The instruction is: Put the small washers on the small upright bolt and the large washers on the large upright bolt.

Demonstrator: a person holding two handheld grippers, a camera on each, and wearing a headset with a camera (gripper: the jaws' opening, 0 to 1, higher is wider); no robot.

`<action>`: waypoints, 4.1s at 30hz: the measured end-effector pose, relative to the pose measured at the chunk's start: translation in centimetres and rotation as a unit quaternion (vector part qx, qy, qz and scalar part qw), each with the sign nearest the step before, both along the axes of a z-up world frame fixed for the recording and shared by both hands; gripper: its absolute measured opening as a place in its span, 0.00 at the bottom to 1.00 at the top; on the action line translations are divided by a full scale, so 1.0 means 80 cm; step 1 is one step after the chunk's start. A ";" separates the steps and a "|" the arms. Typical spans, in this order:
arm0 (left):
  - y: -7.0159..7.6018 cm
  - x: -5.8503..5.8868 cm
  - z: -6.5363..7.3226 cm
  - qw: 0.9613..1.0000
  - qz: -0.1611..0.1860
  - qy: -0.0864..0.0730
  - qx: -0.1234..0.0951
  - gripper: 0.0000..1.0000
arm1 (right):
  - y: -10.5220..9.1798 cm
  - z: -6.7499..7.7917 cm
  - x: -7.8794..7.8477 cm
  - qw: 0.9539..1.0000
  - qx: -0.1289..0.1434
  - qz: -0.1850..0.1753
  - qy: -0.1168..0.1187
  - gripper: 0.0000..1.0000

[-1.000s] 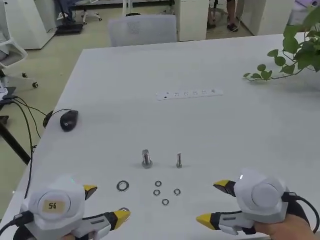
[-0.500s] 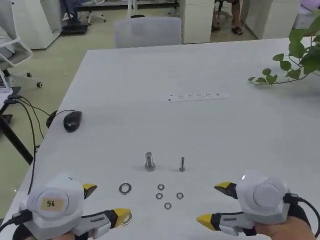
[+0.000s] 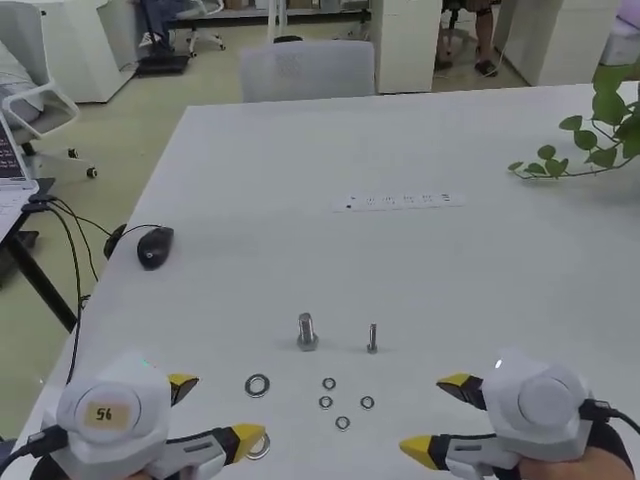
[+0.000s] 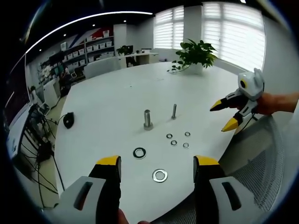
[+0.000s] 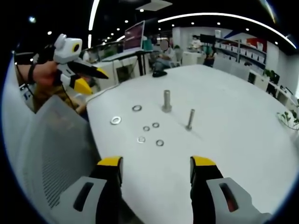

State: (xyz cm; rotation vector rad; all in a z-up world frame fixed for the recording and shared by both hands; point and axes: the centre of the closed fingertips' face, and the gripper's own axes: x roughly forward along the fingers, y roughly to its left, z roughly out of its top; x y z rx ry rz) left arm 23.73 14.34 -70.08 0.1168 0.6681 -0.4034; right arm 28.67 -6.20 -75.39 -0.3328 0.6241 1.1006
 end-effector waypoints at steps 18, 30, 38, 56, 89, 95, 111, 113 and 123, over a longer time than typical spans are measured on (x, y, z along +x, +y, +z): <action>0.001 0.000 0.007 1.000 0.009 -0.006 0.001 0.62 | -0.002 -0.014 0.014 0.999 -0.031 0.013 0.007 0.50; 0.003 0.006 0.016 0.999 0.034 -0.022 -0.008 0.61 | 0.017 -0.037 0.027 0.992 -0.093 0.081 0.009 0.33; 0.005 -0.001 0.015 0.998 0.047 -0.024 -0.015 0.61 | 0.040 -0.059 0.035 0.978 -0.143 0.150 0.010 0.26; 0.020 -0.005 0.014 0.997 0.068 -0.023 -0.014 0.60 | 0.082 -0.086 0.045 0.945 -0.213 0.247 0.020 0.20; 0.028 -0.009 0.017 0.997 0.069 -0.030 -0.014 0.60 | 0.076 -0.090 0.032 0.887 -0.269 0.374 -0.015 0.19; 0.029 -0.010 0.017 0.997 0.068 -0.030 -0.014 0.59 | 0.076 -0.090 0.032 0.880 -0.277 0.384 -0.021 0.18; 0.039 -0.014 0.020 0.996 0.079 -0.034 -0.011 0.59 | 0.066 -0.086 0.033 0.904 -0.250 0.348 -0.010 0.13; 0.038 -0.014 0.019 0.996 0.080 -0.033 -0.012 0.59 | 0.065 -0.083 0.034 0.908 -0.242 0.341 -0.009 0.13; 0.036 -0.013 0.019 0.996 0.077 -0.032 -0.010 0.59 | 0.065 -0.066 0.050 0.931 -0.213 0.296 -0.007 0.13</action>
